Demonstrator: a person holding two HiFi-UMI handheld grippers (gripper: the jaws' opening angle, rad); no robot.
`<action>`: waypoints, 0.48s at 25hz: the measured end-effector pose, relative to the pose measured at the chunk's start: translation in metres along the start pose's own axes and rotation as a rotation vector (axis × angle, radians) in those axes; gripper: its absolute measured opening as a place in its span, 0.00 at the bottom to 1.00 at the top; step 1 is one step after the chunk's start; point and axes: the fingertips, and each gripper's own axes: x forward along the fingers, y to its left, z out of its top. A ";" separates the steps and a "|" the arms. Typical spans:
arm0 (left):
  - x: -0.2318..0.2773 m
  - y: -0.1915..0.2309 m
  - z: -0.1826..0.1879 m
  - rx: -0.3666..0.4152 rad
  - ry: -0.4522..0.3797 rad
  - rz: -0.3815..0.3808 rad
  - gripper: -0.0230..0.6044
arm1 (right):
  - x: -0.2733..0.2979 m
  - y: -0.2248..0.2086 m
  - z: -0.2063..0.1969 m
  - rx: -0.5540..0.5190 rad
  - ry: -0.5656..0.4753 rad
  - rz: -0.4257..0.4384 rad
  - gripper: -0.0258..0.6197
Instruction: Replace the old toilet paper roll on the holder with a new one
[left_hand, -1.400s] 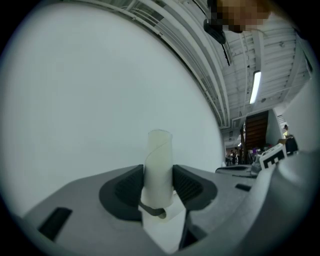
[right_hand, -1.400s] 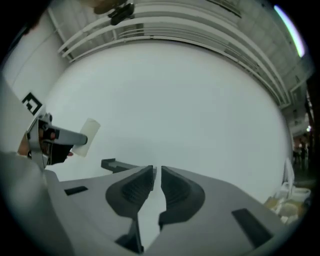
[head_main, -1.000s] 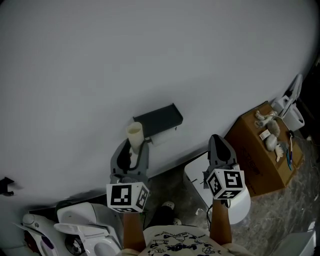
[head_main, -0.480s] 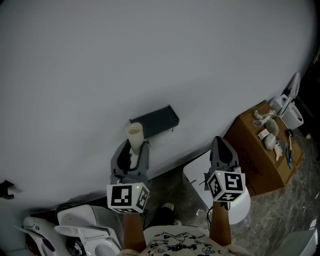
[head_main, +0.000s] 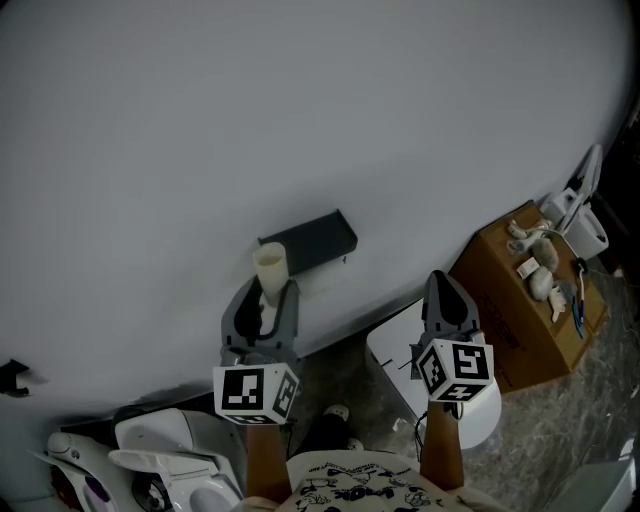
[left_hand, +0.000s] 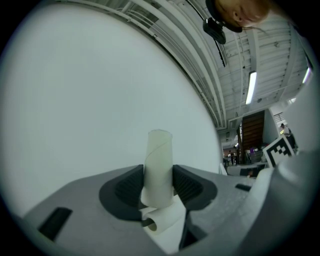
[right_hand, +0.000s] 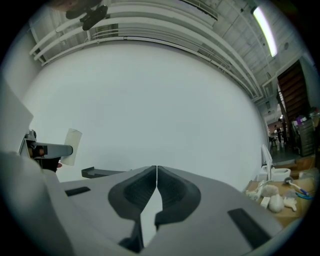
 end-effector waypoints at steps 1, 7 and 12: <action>0.000 0.000 0.000 -0.001 0.000 0.001 0.33 | 0.000 0.000 0.000 0.002 0.000 0.001 0.08; 0.000 -0.001 0.000 -0.001 0.000 -0.002 0.33 | -0.001 0.001 0.000 0.007 -0.001 0.003 0.08; 0.000 0.001 0.000 -0.010 0.000 0.008 0.33 | 0.000 0.000 -0.001 0.013 0.001 0.001 0.08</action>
